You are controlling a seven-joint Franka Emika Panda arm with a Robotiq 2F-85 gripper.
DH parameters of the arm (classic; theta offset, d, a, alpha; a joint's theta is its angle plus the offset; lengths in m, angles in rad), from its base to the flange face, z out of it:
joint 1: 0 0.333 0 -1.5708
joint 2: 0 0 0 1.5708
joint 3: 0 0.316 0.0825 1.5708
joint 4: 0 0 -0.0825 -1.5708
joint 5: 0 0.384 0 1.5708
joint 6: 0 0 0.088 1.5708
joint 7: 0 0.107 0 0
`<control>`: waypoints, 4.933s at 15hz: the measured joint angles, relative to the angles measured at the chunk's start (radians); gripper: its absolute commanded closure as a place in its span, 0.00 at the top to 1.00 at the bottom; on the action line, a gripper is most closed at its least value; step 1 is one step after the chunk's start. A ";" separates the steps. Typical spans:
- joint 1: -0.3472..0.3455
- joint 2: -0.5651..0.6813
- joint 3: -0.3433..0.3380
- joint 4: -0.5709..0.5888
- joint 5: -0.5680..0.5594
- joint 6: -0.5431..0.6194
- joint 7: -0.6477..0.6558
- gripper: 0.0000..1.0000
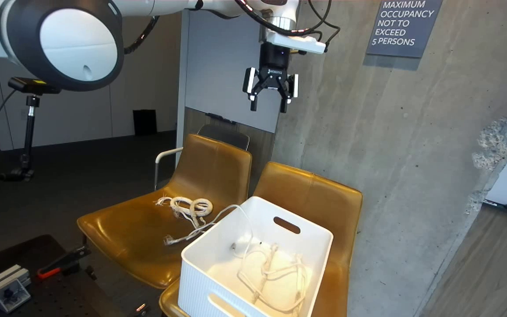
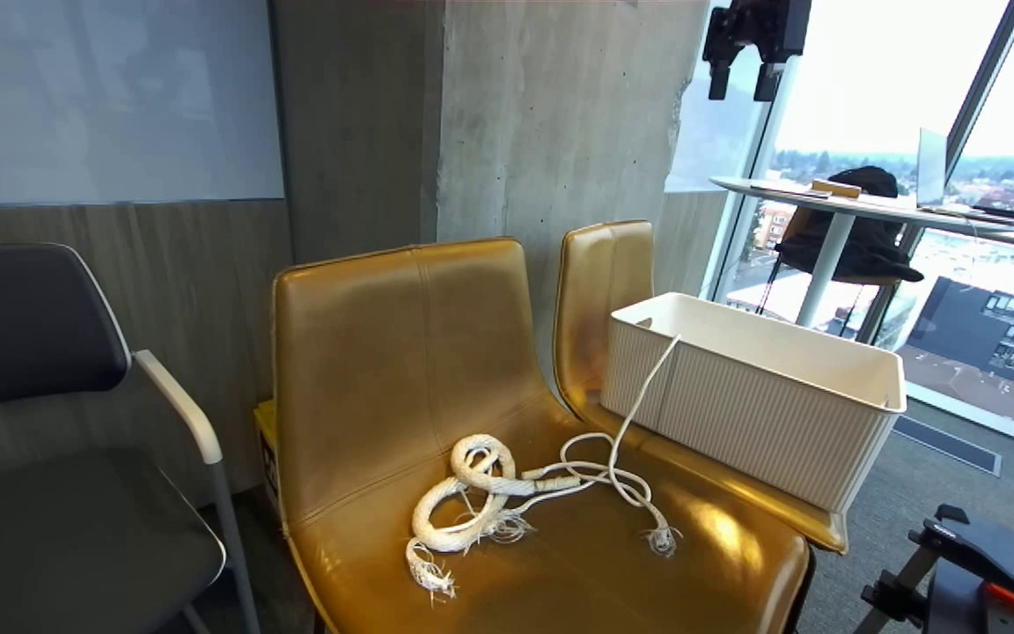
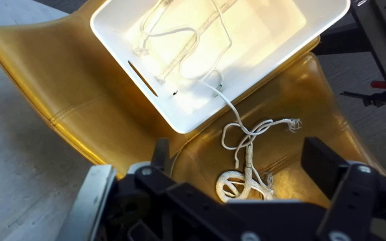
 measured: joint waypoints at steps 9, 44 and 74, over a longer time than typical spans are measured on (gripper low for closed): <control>0.160 0.084 0.004 -0.001 -0.026 0.024 -0.126 1.00; 0.417 -0.037 -0.103 -0.533 -0.131 -0.455 0.278 1.00; 0.305 -0.977 0.127 -1.655 -0.174 0.514 0.871 1.00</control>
